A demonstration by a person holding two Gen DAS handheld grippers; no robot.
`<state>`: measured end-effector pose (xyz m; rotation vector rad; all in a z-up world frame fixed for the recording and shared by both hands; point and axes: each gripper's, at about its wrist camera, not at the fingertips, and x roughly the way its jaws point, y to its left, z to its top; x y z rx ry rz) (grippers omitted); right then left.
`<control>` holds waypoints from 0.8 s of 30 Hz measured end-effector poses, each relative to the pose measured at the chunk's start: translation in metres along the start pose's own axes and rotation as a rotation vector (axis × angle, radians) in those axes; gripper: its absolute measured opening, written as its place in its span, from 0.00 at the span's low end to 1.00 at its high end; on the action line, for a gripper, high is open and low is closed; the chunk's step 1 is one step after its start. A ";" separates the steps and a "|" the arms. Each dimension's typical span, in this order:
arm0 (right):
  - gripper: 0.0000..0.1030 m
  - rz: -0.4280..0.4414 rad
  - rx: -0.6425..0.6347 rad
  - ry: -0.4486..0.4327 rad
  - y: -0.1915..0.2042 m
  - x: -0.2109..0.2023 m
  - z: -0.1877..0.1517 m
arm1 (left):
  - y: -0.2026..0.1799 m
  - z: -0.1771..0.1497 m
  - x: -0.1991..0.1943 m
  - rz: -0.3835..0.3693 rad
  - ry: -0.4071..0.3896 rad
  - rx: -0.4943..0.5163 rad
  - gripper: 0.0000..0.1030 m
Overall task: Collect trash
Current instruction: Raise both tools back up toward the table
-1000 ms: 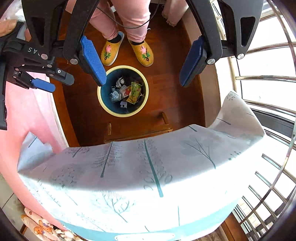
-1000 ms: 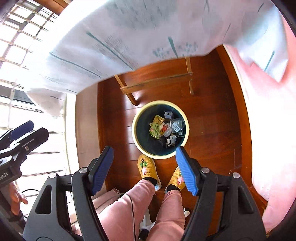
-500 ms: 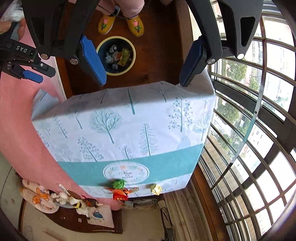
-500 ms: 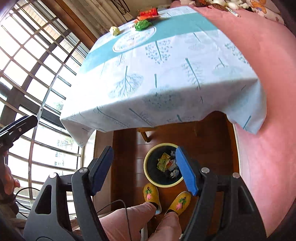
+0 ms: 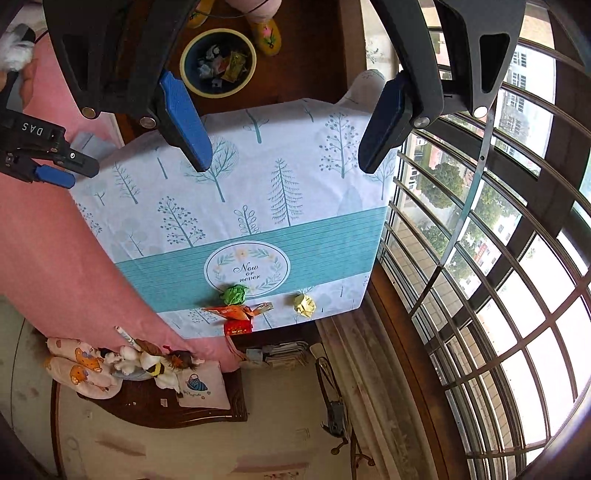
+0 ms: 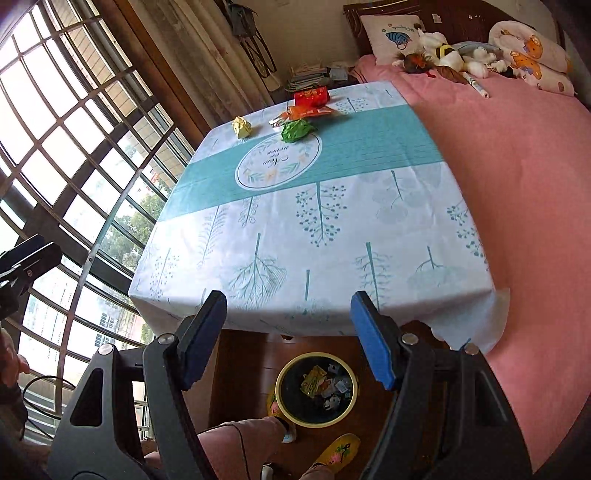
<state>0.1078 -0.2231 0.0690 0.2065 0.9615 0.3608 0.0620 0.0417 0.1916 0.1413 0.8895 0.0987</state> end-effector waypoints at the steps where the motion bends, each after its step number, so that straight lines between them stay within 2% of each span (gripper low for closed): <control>1: 0.65 -0.001 -0.007 -0.007 0.001 0.002 0.009 | -0.001 0.006 0.003 0.002 -0.005 0.008 0.80; 6: 0.65 -0.020 -0.037 -0.031 0.012 0.022 0.055 | 0.000 0.041 0.034 0.015 -0.022 0.044 0.80; 11: 0.65 -0.070 -0.039 -0.042 0.023 0.064 0.112 | 0.016 0.091 0.084 0.008 -0.043 0.079 0.80; 14: 0.65 -0.113 -0.022 -0.041 0.031 0.097 0.150 | 0.036 0.127 0.129 -0.015 -0.029 0.088 0.80; 18: 0.65 -0.145 0.025 -0.039 0.040 0.150 0.205 | 0.070 0.178 0.199 -0.090 0.041 0.074 0.80; 24: 0.65 -0.208 0.077 0.017 0.041 0.262 0.280 | 0.123 0.245 0.319 -0.125 0.116 0.073 0.80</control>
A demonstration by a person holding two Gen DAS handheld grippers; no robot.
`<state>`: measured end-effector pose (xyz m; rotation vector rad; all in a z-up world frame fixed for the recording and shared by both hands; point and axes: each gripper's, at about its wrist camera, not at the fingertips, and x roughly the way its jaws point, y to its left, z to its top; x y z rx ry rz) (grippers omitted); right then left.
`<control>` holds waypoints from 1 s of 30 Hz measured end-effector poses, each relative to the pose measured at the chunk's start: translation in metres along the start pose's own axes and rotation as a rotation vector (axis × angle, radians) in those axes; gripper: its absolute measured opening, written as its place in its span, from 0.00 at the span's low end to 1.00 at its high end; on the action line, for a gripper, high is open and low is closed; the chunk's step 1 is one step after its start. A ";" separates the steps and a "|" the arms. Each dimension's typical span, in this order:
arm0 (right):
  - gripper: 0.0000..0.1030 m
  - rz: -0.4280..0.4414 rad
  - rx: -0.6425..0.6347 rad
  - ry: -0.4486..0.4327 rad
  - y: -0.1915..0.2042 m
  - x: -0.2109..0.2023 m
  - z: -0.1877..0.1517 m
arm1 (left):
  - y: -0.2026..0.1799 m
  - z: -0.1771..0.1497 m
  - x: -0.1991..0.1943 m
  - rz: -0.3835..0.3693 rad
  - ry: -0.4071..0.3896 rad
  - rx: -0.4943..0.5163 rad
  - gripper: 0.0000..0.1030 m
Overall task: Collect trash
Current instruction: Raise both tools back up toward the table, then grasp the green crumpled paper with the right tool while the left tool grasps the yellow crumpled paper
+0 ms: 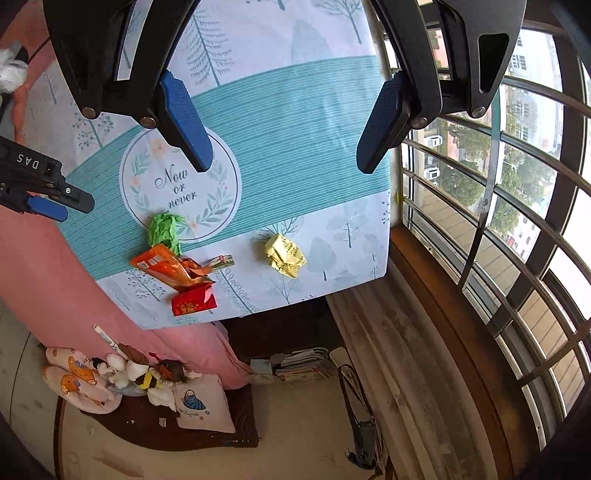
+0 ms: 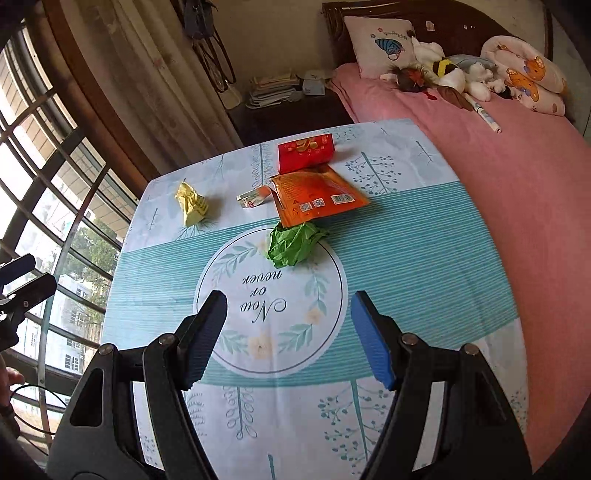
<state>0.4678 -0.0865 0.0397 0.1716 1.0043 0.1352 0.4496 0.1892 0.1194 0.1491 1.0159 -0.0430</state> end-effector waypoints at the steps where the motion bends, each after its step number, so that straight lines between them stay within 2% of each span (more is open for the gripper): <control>1: 0.65 -0.013 0.012 0.013 0.002 0.020 0.009 | 0.011 0.010 0.018 -0.007 0.015 -0.010 0.80; 5: 0.65 -0.052 0.059 0.067 0.007 0.094 0.029 | 0.048 0.046 0.092 -0.040 0.070 -0.068 0.80; 8: 0.65 -0.078 0.087 0.096 0.009 0.140 0.038 | 0.060 0.060 0.131 -0.069 0.084 -0.114 0.80; 10: 0.63 -0.082 0.100 0.115 0.009 0.162 0.039 | 0.064 0.071 0.156 -0.094 0.098 -0.136 0.80; 13: 0.52 -0.099 0.090 0.138 0.012 0.185 0.039 | 0.060 0.080 0.186 -0.133 0.113 -0.162 0.80; 15: 0.40 -0.104 0.080 0.149 0.013 0.192 0.036 | 0.057 0.089 0.206 -0.154 0.124 -0.175 0.80; 17: 0.38 -0.104 0.072 0.124 0.015 0.194 0.036 | 0.049 0.095 0.224 -0.166 0.142 -0.187 0.80; 23: 0.37 -0.072 0.109 0.111 0.010 0.196 0.033 | 0.031 0.112 0.272 -0.177 0.184 -0.216 0.80; 30: 0.35 -0.045 0.143 0.102 0.007 0.189 0.025 | 0.021 0.115 0.312 -0.147 0.223 -0.221 0.80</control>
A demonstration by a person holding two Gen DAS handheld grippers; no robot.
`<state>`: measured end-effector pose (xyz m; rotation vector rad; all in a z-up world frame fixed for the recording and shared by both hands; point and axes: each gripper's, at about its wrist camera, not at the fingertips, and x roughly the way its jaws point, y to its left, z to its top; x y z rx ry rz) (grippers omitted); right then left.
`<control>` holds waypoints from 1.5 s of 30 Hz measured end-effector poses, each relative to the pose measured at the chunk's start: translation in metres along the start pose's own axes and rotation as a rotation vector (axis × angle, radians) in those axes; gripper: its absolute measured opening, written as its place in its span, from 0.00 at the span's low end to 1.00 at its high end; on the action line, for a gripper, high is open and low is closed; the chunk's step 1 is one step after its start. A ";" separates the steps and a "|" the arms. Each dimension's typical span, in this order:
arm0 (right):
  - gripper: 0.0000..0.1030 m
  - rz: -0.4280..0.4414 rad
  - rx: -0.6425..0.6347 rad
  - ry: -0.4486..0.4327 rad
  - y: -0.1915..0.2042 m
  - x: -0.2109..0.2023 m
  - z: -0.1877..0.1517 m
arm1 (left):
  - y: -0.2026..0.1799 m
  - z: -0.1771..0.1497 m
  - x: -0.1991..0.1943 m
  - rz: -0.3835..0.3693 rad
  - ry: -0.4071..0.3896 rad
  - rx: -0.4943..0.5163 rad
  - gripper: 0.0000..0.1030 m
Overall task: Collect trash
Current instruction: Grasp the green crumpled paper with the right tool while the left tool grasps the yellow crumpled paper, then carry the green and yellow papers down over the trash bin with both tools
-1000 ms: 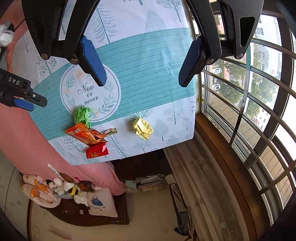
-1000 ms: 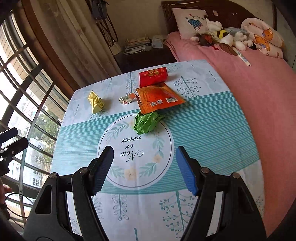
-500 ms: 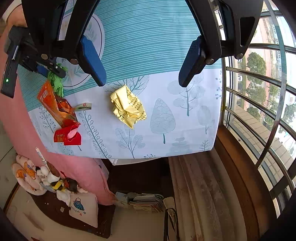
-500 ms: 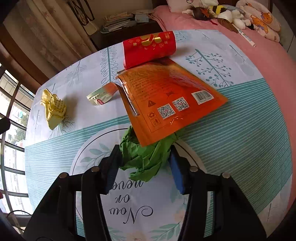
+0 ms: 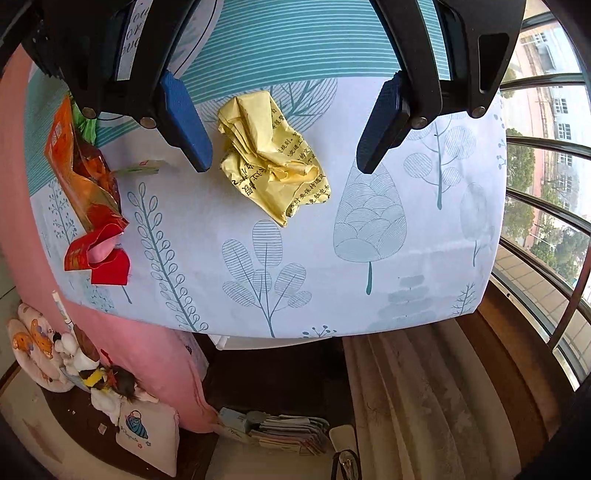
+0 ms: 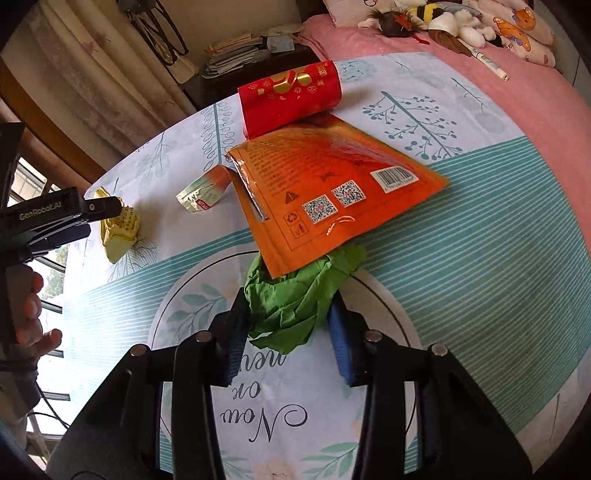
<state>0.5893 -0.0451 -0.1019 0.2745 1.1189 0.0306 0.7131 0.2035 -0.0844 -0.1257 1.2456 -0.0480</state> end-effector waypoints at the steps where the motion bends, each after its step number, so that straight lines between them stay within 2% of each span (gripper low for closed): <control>1: 0.35 0.003 0.002 -0.001 0.001 0.000 0.000 | -0.001 0.001 0.006 0.005 0.006 -0.002 0.79; 3: 0.35 0.009 0.005 -0.005 -0.002 -0.003 -0.002 | -0.002 0.001 0.015 0.013 0.016 -0.005 0.74; 5: 0.34 0.016 0.009 -0.007 -0.007 -0.008 -0.006 | -0.004 0.000 0.025 0.022 0.032 -0.003 0.64; 7: 0.34 0.022 0.011 -0.010 -0.011 -0.013 -0.009 | -0.006 -0.003 0.030 0.031 0.038 -0.005 0.60; 11: 0.33 0.032 0.018 -0.009 -0.013 -0.015 -0.011 | -0.013 -0.009 0.028 0.053 -0.002 0.009 0.51; 16: 0.33 0.046 0.022 -0.002 -0.016 -0.021 -0.018 | -0.024 -0.020 0.017 0.054 -0.005 0.022 0.50; 21: 0.33 0.073 0.028 -0.007 -0.022 -0.040 -0.031 | -0.024 -0.049 -0.009 0.054 -0.010 0.020 0.50; 26: 0.33 0.106 0.019 -0.014 -0.031 -0.069 -0.053 | -0.033 -0.095 -0.046 0.038 -0.026 0.023 0.49; 35: 0.33 0.164 -0.016 -0.016 -0.063 -0.131 -0.114 | -0.062 -0.201 -0.134 0.016 -0.069 0.019 0.49; 45: 0.33 0.215 -0.105 -0.067 -0.123 -0.245 -0.199 | -0.132 -0.332 -0.247 -0.023 -0.161 -0.004 0.50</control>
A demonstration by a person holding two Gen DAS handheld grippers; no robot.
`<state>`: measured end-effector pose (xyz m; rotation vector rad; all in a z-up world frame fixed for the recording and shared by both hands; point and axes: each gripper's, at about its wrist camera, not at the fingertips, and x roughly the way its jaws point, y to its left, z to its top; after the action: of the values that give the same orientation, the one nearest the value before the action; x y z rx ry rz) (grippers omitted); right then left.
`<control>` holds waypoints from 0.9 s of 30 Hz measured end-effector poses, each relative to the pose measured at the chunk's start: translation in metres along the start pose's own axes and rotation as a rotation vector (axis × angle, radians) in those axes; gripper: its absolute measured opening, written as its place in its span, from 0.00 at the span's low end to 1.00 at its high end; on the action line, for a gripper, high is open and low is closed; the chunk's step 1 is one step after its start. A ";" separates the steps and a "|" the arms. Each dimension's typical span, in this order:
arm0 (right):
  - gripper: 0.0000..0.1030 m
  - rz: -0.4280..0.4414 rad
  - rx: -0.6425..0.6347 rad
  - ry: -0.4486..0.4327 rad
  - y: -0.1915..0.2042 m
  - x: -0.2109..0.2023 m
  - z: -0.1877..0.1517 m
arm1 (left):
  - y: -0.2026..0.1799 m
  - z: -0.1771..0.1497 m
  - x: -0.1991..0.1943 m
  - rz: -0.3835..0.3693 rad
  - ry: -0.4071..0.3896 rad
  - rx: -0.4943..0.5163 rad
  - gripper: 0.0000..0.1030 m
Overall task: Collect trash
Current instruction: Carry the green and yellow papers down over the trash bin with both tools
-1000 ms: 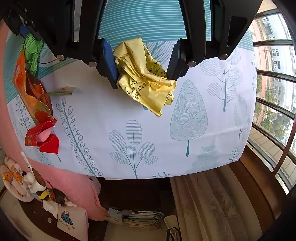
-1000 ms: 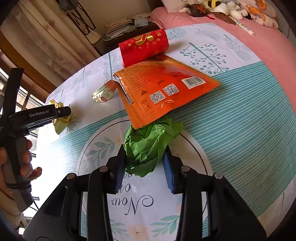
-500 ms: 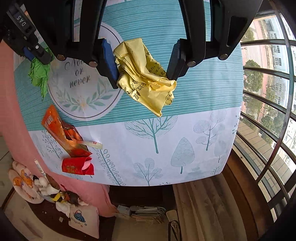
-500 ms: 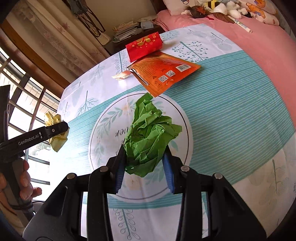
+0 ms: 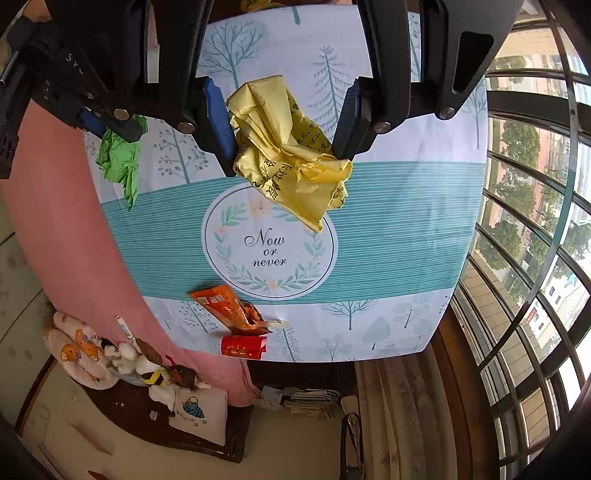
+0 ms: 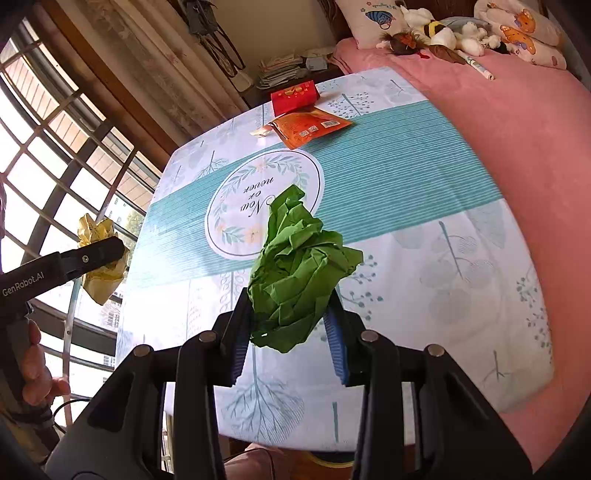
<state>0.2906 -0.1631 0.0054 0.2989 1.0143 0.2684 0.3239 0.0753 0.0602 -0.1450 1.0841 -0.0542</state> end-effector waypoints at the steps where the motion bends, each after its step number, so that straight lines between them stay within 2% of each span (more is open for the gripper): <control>1: 0.33 0.005 -0.013 -0.003 -0.003 -0.013 -0.009 | -0.006 -0.013 -0.012 -0.003 -0.009 -0.004 0.50; 8: 0.33 0.037 -0.120 0.016 -0.011 -0.085 -0.078 | -0.043 -0.106 -0.082 -0.003 -0.050 -0.010 0.50; 15: 0.33 0.052 -0.148 0.090 -0.020 -0.119 -0.154 | -0.071 -0.193 -0.119 -0.020 -0.001 0.026 0.50; 20: 0.33 0.060 -0.132 0.159 -0.019 -0.114 -0.193 | -0.074 -0.238 -0.117 -0.013 0.061 0.074 0.50; 27: 0.33 0.027 -0.101 0.242 -0.020 -0.072 -0.235 | -0.053 -0.274 -0.066 -0.018 0.154 0.116 0.50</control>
<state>0.0539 -0.1786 -0.0614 0.1906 1.2318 0.3858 0.0522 0.0057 0.0002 -0.0461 1.2307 -0.1461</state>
